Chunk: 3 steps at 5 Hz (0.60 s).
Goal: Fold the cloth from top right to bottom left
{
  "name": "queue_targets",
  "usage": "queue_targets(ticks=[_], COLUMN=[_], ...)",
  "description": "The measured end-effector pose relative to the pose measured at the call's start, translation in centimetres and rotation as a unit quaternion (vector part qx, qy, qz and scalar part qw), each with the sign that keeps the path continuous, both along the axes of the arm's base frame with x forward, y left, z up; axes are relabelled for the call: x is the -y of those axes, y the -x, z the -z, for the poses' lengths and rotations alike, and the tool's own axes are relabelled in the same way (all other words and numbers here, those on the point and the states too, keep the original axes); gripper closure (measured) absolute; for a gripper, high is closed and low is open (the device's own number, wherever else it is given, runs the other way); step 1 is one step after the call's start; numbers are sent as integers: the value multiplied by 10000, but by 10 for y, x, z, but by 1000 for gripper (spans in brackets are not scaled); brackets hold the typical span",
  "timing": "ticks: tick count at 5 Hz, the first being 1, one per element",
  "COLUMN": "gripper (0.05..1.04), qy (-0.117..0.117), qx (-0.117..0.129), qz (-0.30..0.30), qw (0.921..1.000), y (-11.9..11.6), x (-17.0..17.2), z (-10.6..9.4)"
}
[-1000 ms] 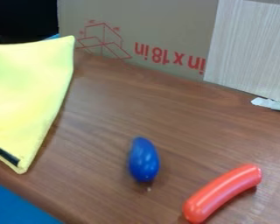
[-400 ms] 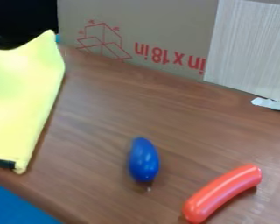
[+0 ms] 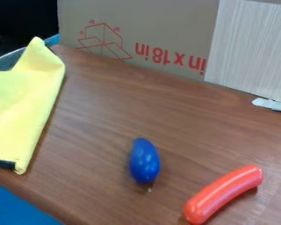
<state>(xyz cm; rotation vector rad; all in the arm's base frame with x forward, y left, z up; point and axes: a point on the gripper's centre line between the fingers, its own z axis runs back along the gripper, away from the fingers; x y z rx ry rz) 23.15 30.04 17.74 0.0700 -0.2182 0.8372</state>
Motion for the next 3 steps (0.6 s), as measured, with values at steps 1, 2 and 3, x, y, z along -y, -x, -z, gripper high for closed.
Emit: queue_targets(ticks=[1, 2, 3], gripper=[87, 81, 84], qy=[64, 350, 552], qx=[25, 288, 840], qz=[-84, 30, 503], qw=[9999, 9990, 9937], y=[-3, -8, -19], x=[3, 17, 36], z=[3, -8, -43])
